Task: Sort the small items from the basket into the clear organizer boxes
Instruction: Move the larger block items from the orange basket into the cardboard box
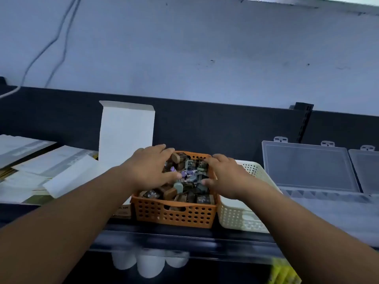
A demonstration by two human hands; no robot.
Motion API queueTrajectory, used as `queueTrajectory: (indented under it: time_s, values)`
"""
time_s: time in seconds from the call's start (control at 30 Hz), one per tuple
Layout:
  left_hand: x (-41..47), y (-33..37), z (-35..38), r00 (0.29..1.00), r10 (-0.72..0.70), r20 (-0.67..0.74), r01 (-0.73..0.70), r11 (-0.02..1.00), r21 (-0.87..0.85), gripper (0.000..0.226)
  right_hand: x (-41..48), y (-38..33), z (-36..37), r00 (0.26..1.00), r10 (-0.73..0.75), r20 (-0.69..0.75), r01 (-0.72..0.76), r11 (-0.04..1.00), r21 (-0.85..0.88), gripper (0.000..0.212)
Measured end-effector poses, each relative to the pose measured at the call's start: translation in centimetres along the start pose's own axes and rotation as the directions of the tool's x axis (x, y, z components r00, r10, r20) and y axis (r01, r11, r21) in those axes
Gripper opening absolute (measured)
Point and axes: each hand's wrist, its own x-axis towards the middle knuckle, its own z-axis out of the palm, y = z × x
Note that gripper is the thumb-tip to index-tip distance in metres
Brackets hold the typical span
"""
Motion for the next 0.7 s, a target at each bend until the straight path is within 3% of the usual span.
queueTrajectory:
  time_s: [0.1, 0.27, 0.43, 0.6, 0.7]
  values:
    - [0.4, -0.8, 0.9, 0.998, 0.063, -0.011, -0.064, 0.994, -0.087, 0.073, 0.6, -0.5, 0.9, 1.0, 0.006, -0.001, -0.006, 0.999, 0.034, 0.074]
    - [1.4, -0.9, 2.8, 0.982, 0.069, 0.176, -0.038, 0.984, -0.173, 0.072, 1.1, -1.5, 2.3, 0.995, 0.022, 0.098, -0.031, 0.995, 0.091, 0.07]
    - [2.6, -1.2, 5.2, 0.927, 0.107, 0.36, -0.013, 0.967, -0.255, 0.056, 1.6, -2.2, 2.7, 0.979, 0.018, 0.205, -0.067, 0.969, 0.237, 0.044]
    - [3.1, -1.7, 6.1, 0.939, 0.088, 0.332, 0.048, 0.924, -0.38, 0.047, 2.8, -2.6, 2.9, 0.959, -0.075, 0.273, -0.027, 0.936, 0.352, 0.028]
    - [3.3, -2.1, 6.3, 0.95, 0.086, 0.299, 0.051, 0.906, -0.42, 0.028, 3.6, -2.8, 3.0, 0.941, -0.136, 0.31, 0.003, 0.92, 0.393, 0.021]
